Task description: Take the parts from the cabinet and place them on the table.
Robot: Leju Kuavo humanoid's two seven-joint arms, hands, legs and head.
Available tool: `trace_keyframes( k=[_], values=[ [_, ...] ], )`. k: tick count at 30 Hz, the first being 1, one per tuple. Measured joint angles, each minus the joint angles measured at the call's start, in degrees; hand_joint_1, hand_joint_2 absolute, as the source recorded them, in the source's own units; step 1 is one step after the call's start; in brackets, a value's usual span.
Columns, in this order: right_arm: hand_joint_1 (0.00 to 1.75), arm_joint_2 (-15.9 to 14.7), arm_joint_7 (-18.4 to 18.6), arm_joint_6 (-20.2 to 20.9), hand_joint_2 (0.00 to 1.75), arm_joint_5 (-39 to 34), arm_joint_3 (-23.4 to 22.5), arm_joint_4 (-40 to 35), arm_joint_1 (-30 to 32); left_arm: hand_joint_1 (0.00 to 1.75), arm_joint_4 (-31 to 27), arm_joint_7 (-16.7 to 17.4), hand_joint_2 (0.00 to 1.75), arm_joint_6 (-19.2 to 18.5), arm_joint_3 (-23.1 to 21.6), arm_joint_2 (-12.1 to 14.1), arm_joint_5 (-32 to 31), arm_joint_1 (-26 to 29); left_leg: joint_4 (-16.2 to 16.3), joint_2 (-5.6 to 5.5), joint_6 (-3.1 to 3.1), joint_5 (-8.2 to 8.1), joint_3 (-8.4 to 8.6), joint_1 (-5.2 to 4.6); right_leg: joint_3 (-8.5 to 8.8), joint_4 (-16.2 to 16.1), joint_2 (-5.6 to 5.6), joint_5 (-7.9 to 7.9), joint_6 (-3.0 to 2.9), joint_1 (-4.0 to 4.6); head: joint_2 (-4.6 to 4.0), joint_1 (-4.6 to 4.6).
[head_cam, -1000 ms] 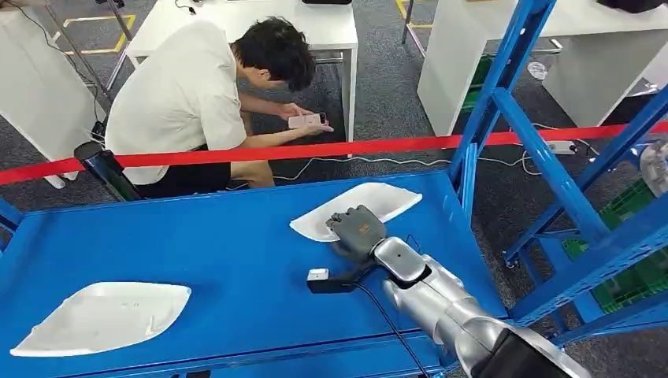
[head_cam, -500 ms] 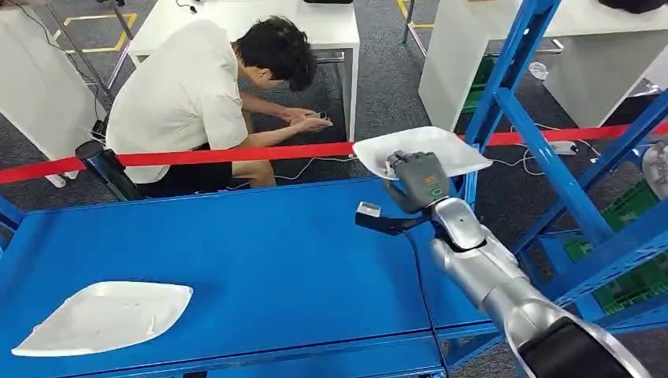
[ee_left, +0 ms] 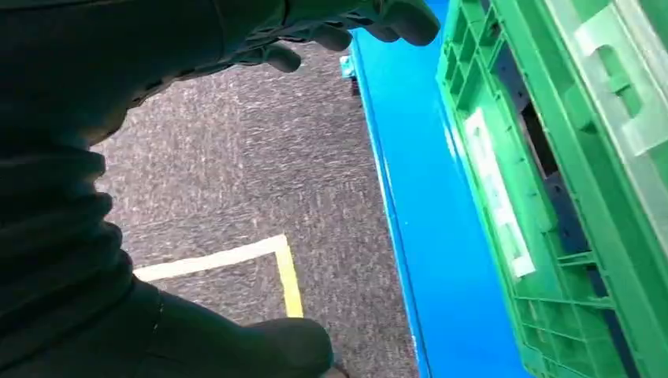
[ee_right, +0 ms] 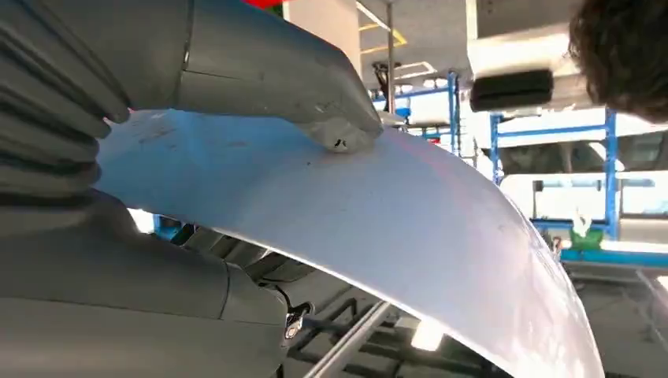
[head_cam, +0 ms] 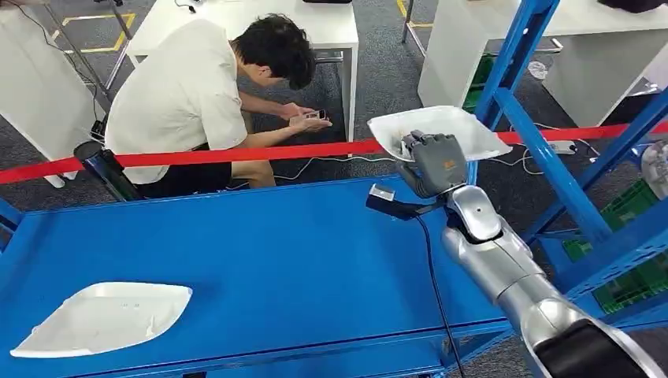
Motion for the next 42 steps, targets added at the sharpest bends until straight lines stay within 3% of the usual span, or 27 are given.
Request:
trace_keyframes(
  k=[3,9,12,18,19,20,21,22,24,25,26,27,28,29,30,31,32,34,36,38,40,41,42],
  values=[
    [1.75,1.03,-0.4,1.36,1.75,-0.2,-0.31,-2.22,-1.15,0.0,0.0,0.29,1.75,-0.11,0.02,0.2,0.83,-0.05,-0.02,0.06,0.01,-0.02,-0.48,0.01,0.01,0.01,0.08,0.0,0.0,-0.01,0.0,0.02],
    [1.75,11.33,0.74,1.75,1.75,2.16,0.59,-0.88,-7.02,0.0,0.0,0.39,1.75,0.11,0.28,0.55,3.28,-0.24,-0.08,0.26,-0.14,0.09,0.06,0.03,-0.09,0.03,0.27,0.01,-0.03,0.15,0.0,0.0],
    [1.75,14.93,1.18,1.71,1.75,3.17,1.09,0.02,-8.8,0.0,0.0,1.18,1.75,0.11,0.72,0.57,3.43,-0.27,-0.08,0.11,-0.18,0.11,0.04,0.04,-0.08,0.04,0.13,0.0,-0.05,0.21,0.0,0.0],
    [1.75,18.18,1.59,0.7,1.75,4.22,1.88,1.26,-9.79,0.0,0.0,2.12,1.75,0.11,1.16,0.7,3.37,-0.36,-0.04,0.11,-0.15,0.09,0.03,0.09,-0.05,0.04,0.12,0.01,-0.04,0.1,0.0,0.0],
    [1.75,18.54,1.61,0.55,1.75,4.3,1.94,1.39,-9.91,0.0,-0.02,2.34,1.75,0.11,1.18,0.87,3.34,-0.38,0.22,0.14,0.4,0.17,-0.06,-0.32,0.1,-0.4,0.03,0.5,0.55,-0.15,0.0,-0.02],
    [1.75,19.08,1.61,0.51,1.75,4.33,1.97,1.5,-10.09,0.0,0.0,2.91,1.75,0.2,1.2,0.83,3.3,-0.42,-0.75,0.25,0.82,0.7,0.33,0.03,0.29,-0.83,0.15,0.74,0.85,0.03,0.0,-0.04],
    [1.75,19.54,1.09,0.53,1.75,4.11,1.97,1.54,-10.28,0.0,0.0,3.61,1.75,0.26,1.22,0.81,3.3,-0.43,-1.97,0.49,0.78,1.46,0.95,0.52,0.03,-0.46,-0.01,0.18,0.94,-0.02,0.0,0.02],
    [1.75,20.29,-0.01,0.84,1.75,3.73,2.03,1.54,-10.75,0.0,-0.02,4.11,1.75,0.31,1.22,0.83,3.21,-0.54,-2.31,0.53,0.98,1.71,0.96,0.53,-1.08,1.43,0.0,-1.28,1.2,-0.05,0.0,0.13],
    [1.75,21.18,-1.67,1.78,1.75,2.53,2.05,1.59,-11.02,0.0,-0.02,4.76,1.75,0.33,1.22,0.9,3.04,-0.74,-2.25,0.72,1.08,1.77,0.83,0.59,-4.8,9.76,0.01,-5.23,1.61,-0.49,0.0,0.17],
    [1.75,21.51,-2.45,2.43,1.75,2.03,2.05,1.65,-10.88,0.0,-0.02,4.94,1.75,0.33,1.22,0.9,2.91,-0.77,-2.2,0.72,1.07,1.76,0.82,0.61,-6.8,14.04,0.0,-6.54,1.94,-0.8,0.0,0.2],
    [1.75,21.92,-3.06,2.91,1.75,1.75,2.05,1.79,-10.69,0.0,-0.02,5.1,1.75,0.33,1.22,1.03,2.69,-0.77,-2.03,0.69,0.99,1.71,0.75,0.74,-7.94,16.18,-0.01,-6.6,2.24,-1.12,0.0,0.24],
    [1.75,22.43,-3.57,3.42,1.75,1.41,2.08,1.83,-10.59,0.0,-0.02,5.12,1.75,0.33,1.22,1.03,2.67,-0.77,-1.69,0.63,0.71,1.54,0.61,0.97,-7.71,15.43,-0.03,-5.46,2.53,-1.43,0.0,0.24],
    [1.75,23.06,-4.14,3.94,1.75,1.31,2.08,1.83,-10.59,0.0,-0.02,5.18,1.75,0.37,1.22,1.11,2.62,-0.79,-1.16,0.55,0.26,1.26,0.42,1.29,-6.37,12.48,-0.05,-3.48,2.84,-1.74,0.0,0.26],
    [1.75,23.91,-4.64,4.57,1.75,1.29,2.12,1.83,-10.6,0.0,-0.02,5.2,1.75,0.39,1.22,1.14,2.62,-0.82,-0.32,0.54,-0.37,0.8,0.21,1.68,-3.96,7.74,-0.14,-0.99,3.2,-2.09,0.0,0.28],
    [1.75,24.88,-4.96,5.18,1.75,1.31,2.34,1.81,-10.6,0.0,-0.02,5.18,1.75,0.41,1.22,1.18,2.62,-0.91,0.7,0.57,-0.92,0.22,-0.13,1.97,-1.79,3.17,-0.28,0.54,3.58,-2.48,0.0,0.35],
    [1.75,25.35,-5.12,5.6,1.75,1.33,2.68,1.81,-10.51,0.0,-0.11,5.14,1.75,0.41,1.23,1.64,2.62,-1.08,1.36,0.55,-1.51,-0.19,-0.94,1.91,-1.63,3.11,0.11,-1.38,3.63,-2.01,0.0,0.54],
    [1.75,26.47,-4.83,5.97,1.75,1.46,3.28,1.61,-10.22,0.0,-0.07,5.05,1.75,0.44,1.22,1.53,2.45,-1.26,2.32,0.49,-2.02,-0.44,-1.39,1.65,-1.94,3.14,0.43,-0.98,2.25,-1.94,0.0,0.59],
    [1.75,26.6,-3.83,6.01,1.75,1.66,3.61,1.5,-8.55,0.0,-0.09,4.72,1.75,0.46,1.25,1.57,2.27,-1.29,1.62,0.36,-2.83,0.02,-1.21,1.91,-2.19,3.48,0.38,-1.09,1.29,-1.5,0.0,0.22],
    [1.75,25.66,-2.23,4.75,1.75,1.94,3.78,0.17,-6.27,0.0,-0.07,3.72,1.75,0.37,1.22,1.6,1.92,-1.3,1.7,0.28,-3.35,-0.28,-1.57,2.15,-2.17,2.93,0.14,-0.56,0.29,-1.88,0.0,0.0],
    [1.75,24.42,-1.97,3.46,1.75,1.88,3.78,-0.6,-4.37,0.0,-0.07,3.69,1.75,0.3,1.22,1.62,1.34,-1.3,6.53,0.31,-3.22,-4.17,-3.43,2.06,-2.35,2.53,0.07,-0.07,-0.47,-1.78,0.0,-0.54],
    [1.75,23.03,-1.51,2.71,1.75,1.9,3.78,-1.08,-2.62,0.0,-0.07,4.07,1.75,0.22,1.16,1.79,0.59,-1.27,15.59,0.29,-3.25,-8.52,-6.96,1.91,-2.76,2.45,0.07,0.32,-0.83,-1.55,0.0,-0.87],
    [1.75,22.22,-1.36,2.43,1.75,1.9,3.78,-1.19,-1.74,0.0,-0.07,4.27,1.75,0.22,1.09,1.92,0.26,-1.23,18.28,0.29,-3.2,-9.26,-7.91,1.91,-2.94,2.46,0.07,0.52,-0.81,-1.42,0.0,-0.94],
    [1.75,21.46,-1.31,2.28,1.75,1.9,3.78,-1.28,-0.92,0.0,-0.04,4.35,1.75,0.17,1.05,2.01,0.22,-1.17,18.38,0.29,-3.1,-8.74,-7.7,1.89,-3.14,2.47,0.07,0.74,-0.79,-1.33,0.0,-0.94]
  ],
)
